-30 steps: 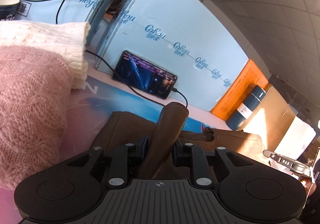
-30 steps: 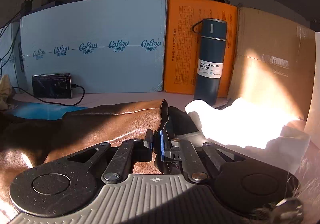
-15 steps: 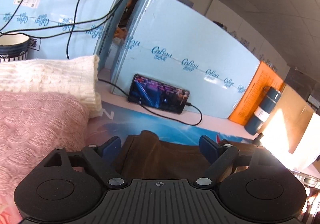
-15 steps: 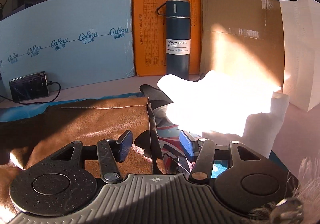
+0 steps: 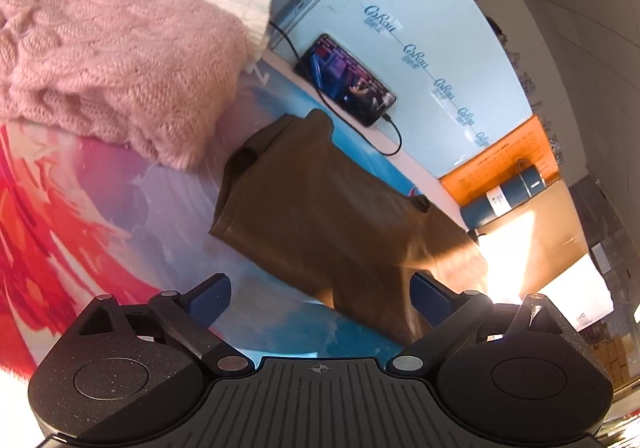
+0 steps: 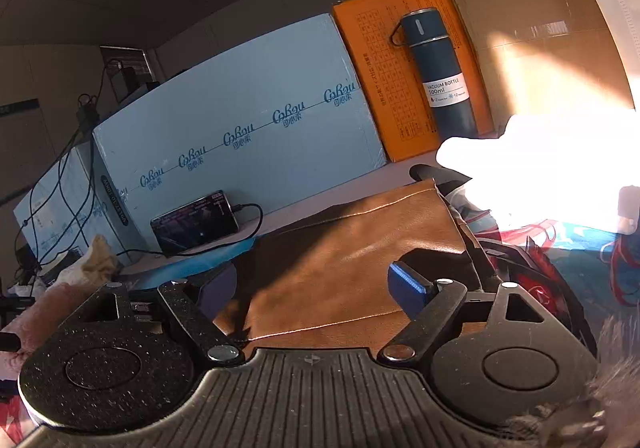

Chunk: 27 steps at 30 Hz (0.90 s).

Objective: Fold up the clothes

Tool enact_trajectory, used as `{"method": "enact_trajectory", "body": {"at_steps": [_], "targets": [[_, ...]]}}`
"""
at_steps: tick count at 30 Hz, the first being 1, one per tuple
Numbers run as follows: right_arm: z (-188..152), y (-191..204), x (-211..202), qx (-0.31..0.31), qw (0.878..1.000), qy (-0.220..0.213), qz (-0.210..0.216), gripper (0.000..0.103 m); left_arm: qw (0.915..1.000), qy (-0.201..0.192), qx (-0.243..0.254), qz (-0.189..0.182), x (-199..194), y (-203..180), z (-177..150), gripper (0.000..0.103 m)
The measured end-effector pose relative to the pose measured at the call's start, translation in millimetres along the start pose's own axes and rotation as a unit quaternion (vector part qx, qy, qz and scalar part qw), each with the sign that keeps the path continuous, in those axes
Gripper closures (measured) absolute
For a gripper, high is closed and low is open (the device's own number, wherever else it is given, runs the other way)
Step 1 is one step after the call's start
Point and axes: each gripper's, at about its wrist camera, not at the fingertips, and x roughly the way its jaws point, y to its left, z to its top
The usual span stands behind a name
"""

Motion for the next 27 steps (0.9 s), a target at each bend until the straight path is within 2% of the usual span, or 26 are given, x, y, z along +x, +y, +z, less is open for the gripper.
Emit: {"method": "enact_trajectory", "body": {"at_steps": [1,7,9,12,13,14,15,16,18,20,23,25,27], "targets": [[-1.0,-3.0,1.4,0.011,1.000,0.006,0.009,0.019,1.0000,-0.001,-0.005,-0.001,4.3,2.1,-2.6,0.004],[-4.5,-26.3,7.5,0.088,0.995,0.034,0.041,0.017,0.9969,-0.066,-0.016,-0.038,33.1,5.2,6.3,0.001],[-5.2,-28.9,6.2,0.097,0.994,0.033,0.048,0.017,0.9950,-0.091,-0.024,-0.034,40.8,1.4,10.2,0.001],[-5.7,-24.5,6.9,0.083,0.995,0.039,0.039,0.016,0.9938,-0.109,-0.010,-0.016,52.7,-10.0,13.2,0.002],[-5.8,-24.1,7.4,0.080,0.995,0.041,0.038,0.015,0.9937,-0.111,-0.006,-0.013,57.1,-13.0,14.3,0.010],[-5.9,-23.7,7.8,0.078,0.995,0.042,0.037,0.015,0.9949,-0.100,-0.006,-0.014,62.8,-13.5,15.6,0.024],[-6.0,-23.6,8.1,0.077,0.995,0.044,0.037,0.015,0.9959,-0.090,-0.004,-0.015,68.1,-13.9,16.3,0.069],[-6.1,-24.3,7.8,0.079,0.995,0.043,0.038,0.015,0.9965,-0.082,0.003,-0.017,72.3,-14.1,15.0,0.089],[-6.4,-25.8,7.3,0.082,0.995,0.042,0.040,0.015,0.9971,-0.070,0.018,-0.023,78.6,-15.4,12.2,0.092],[-6.4,-27.0,6.1,0.086,0.995,0.039,0.044,0.015,0.9942,-0.085,0.056,-0.036,71.3,-24.3,8.1,0.093],[-6.4,-31.4,4.1,0.100,0.992,0.035,0.062,0.014,0.9873,-0.119,0.101,-0.028,53.8,-34.8,10.4,0.097],[-6.6,-35.2,2.3,0.113,0.988,0.036,0.096,0.014,0.9788,-0.162,0.124,0.019,44.5,-38.1,16.7,0.098],[-7.1,-36.9,1.3,0.121,0.983,0.041,0.130,0.014,0.9638,-0.204,0.156,0.072,38.4,-44.9,21.2,0.099]]}}
